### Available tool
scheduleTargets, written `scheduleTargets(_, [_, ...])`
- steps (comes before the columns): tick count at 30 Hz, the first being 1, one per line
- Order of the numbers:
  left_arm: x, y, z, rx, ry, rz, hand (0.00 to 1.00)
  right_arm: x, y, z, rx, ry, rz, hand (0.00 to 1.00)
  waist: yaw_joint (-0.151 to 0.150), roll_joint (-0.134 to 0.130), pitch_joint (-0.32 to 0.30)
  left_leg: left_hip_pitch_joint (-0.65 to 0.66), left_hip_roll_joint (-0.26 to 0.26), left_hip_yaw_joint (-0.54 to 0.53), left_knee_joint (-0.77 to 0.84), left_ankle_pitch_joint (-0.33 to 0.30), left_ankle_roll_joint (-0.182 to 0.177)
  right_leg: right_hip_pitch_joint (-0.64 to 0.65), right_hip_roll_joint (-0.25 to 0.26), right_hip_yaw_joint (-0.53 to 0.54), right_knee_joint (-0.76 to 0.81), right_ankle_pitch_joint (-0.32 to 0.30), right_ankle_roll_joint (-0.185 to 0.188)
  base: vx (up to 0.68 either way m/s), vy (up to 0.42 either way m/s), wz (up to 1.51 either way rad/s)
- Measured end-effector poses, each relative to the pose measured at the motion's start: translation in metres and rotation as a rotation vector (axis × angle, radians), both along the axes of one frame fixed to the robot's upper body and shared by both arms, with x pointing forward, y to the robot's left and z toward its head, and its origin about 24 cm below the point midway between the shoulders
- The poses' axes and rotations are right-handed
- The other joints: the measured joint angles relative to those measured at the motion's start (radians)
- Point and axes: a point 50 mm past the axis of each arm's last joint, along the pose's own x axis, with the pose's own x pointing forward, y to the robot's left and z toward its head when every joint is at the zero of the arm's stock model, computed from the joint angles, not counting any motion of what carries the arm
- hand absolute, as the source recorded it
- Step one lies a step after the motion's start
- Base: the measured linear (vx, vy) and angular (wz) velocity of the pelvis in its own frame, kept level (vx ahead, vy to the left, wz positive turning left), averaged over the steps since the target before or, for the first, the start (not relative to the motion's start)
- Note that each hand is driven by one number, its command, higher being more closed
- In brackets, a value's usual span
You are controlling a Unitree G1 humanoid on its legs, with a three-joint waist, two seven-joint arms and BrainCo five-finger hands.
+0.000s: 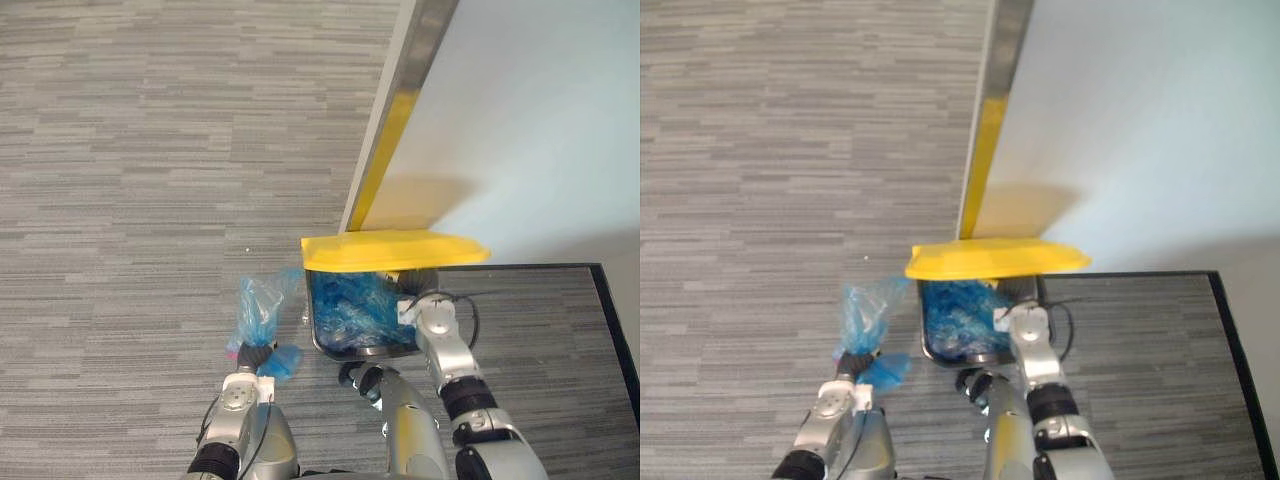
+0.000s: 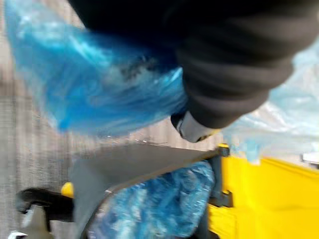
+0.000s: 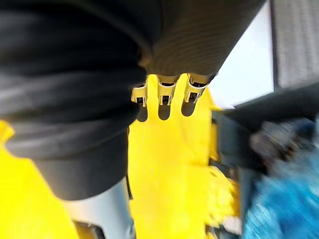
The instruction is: Gather rubbish on tea table into small bin, then transfer packed bag to large trash can.
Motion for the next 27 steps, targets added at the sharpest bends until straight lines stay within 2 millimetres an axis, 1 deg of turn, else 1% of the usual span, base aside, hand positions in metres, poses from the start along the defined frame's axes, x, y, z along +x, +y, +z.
scheduleTargets(3, [0.008,-0.005,0.013,-0.016,-0.062,-0.027,1.00,0.010,-0.005,0.015,-0.005,-0.034,-0.009,0.00,0.000,-0.009,0.009,0.000,-0.003,0.000,0.000,0.013,-0.023,0.000,-0.005,0.000,0.014,0.000,0.001,0.02,-0.002,0.03])
scheduleTargets(5, [0.014,-0.008,0.024,-0.040,-0.122,-0.039,1.00,0.016,-0.008,0.024,-0.009,-0.057,-0.014,0.00,0.000,-0.019,0.019,-0.001,-0.009,0.000,0.000,0.015,-0.027,0.000,-0.011,0.000,0.016,0.000,0.001,0.02,0.015,0.08])
scheduleTargets(7, [0.017,-0.010,0.035,-0.025,-0.170,-0.079,1.00,0.022,-0.011,0.031,-0.017,-0.065,-0.025,0.00,0.000,-0.028,0.025,-0.004,-0.012,0.000,0.000,0.016,-0.030,0.000,-0.018,0.000,0.019,0.000,0.002,0.01,0.026,0.10])
scheduleTargets(9, [0.020,-0.015,0.044,-0.052,-0.211,-0.108,1.00,0.026,-0.018,0.037,-0.015,-0.069,-0.042,0.00,0.000,-0.029,0.026,-0.015,-0.015,-0.012,0.003,0.018,-0.034,0.000,-0.026,-0.005,0.025,0.010,0.010,0.02,0.027,0.14])
scheduleTargets(10, [0.020,-0.015,0.044,-0.053,-0.213,-0.109,1.00,0.026,-0.019,0.037,-0.016,-0.069,-0.043,0.00,0.000,-0.029,0.026,-0.015,-0.016,-0.013,0.003,0.018,-0.035,0.000,-0.026,-0.005,0.026,0.010,0.010,0.02,0.023,0.14])
scheduleTargets(12, [0.024,-0.023,0.058,-0.070,-0.274,-0.159,1.00,0.032,-0.029,0.044,-0.024,-0.069,-0.067,0.00,0.001,-0.031,0.028,-0.017,-0.020,-0.023,0.004,0.021,-0.040,-0.004,-0.037,0.004,0.048,0.008,0.015,0.02,0.027,0.13])
scheduleTargets(16, [0.029,-0.038,0.083,-0.117,-0.384,-0.237,1.00,0.036,-0.037,0.054,-0.036,-0.083,-0.085,0.00,0.000,-0.028,0.035,-0.027,-0.015,-0.025,0.008,0.012,-0.050,-0.022,-0.033,0.038,0.065,0.008,0.015,-0.01,0.000,0.00])
scheduleTargets(18, [0.030,-0.051,0.097,-0.158,-0.442,-0.287,1.00,0.037,-0.044,0.058,-0.039,-0.092,-0.097,0.00,0.001,-0.029,0.048,-0.030,-0.011,-0.039,0.011,0.013,-0.054,-0.022,-0.019,0.077,0.065,0.008,0.015,-0.03,-0.006,0.11])
scheduleTargets(20, [0.029,-0.062,0.104,-0.192,-0.468,-0.330,1.00,0.037,-0.044,0.059,-0.036,-0.094,-0.094,0.00,0.001,-0.029,0.049,-0.032,-0.008,-0.045,0.010,0.016,-0.058,-0.022,-0.017,0.074,0.065,0.007,0.016,-0.02,-0.028,0.04])
scheduleTargets(24, [0.023,-0.093,0.123,-0.305,-0.530,-0.449,1.00,0.040,-0.044,0.065,-0.023,-0.108,-0.091,0.00,-0.003,-0.028,0.049,-0.038,-0.007,-0.048,0.010,0.021,-0.066,-0.022,-0.012,0.070,0.047,0.002,0.023,-0.01,-0.012,-0.01])
scheduleTargets(27, [0.021,-0.118,0.138,-0.368,-0.567,-0.547,1.00,0.040,-0.044,0.066,-0.008,-0.109,-0.092,0.00,-0.004,-0.029,0.049,-0.048,-0.011,-0.047,0.013,0.032,-0.078,-0.021,-0.007,0.070,0.022,0.015,0.008,-0.03,0.003,-0.03])
